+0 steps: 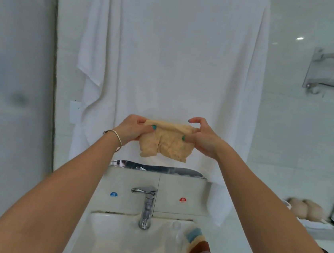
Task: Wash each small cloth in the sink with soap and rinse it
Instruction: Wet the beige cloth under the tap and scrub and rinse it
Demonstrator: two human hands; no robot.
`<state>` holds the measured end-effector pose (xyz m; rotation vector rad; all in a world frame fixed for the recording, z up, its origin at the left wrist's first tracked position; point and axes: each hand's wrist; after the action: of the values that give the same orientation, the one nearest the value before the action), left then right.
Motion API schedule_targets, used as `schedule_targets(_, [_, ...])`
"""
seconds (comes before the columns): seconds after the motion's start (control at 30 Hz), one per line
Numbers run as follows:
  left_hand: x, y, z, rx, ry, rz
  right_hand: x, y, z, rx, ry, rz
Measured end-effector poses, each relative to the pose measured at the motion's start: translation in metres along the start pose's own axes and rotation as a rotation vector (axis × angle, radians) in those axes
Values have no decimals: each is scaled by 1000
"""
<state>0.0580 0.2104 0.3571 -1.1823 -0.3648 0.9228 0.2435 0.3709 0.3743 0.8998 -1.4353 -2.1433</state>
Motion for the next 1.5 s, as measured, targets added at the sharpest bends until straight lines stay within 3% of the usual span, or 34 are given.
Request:
schedule_targets(0.13, [1, -7, 5, 33, -158, 153, -4, 3, 5, 65, -128, -20])
schedule_targets(0.27, [-2, -13, 8, 80, -128, 362, 1, 1, 9, 80, -189, 38])
schedule_targets(0.37, [-8, -13, 9, 21, -56, 277, 9, 2, 6, 43, -213, -1])
schedule_targets(0.47, [-18, -14, 6, -59, 35, 105, 10, -1, 1, -43, -237, 124])
schedule_targets(0.6, [-24, -15, 4, -153, 128, 77, 12, -4, -3, -166, -280, 162])
schedule_targets(0.77, [-27, -11, -5, -258, 249, -118, 13, -8, -8, -172, -222, 151])
schedule_targets(0.93, [-18, 5, -9, -151, 100, -57, 9, -3, -15, -217, -205, 133])
schedule_targets(1.13, [-28, 7, -7, 40, -12, 178, -1, -13, -19, -194, -209, 243])
schedule_targets(1.2, [-31, 8, -9, 16, -26, 115, -5, -18, -18, -168, -191, 289])
schedule_targets(1.37, [-35, 15, -16, -147, 87, -330, -8, -24, -16, -122, -193, 333])
schedule_targets(1.5, [-37, 24, -20, -127, 49, -378, -4, -21, -19, -154, -183, 215])
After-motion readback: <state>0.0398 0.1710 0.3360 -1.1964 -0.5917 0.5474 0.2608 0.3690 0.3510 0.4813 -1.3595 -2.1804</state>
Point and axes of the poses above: each hand's wrist, its own z-axis towards the middle knuckle, its own x-axis out of the palm, y = z × x, and after that the axes turned 10 degrees about -y, right-handed
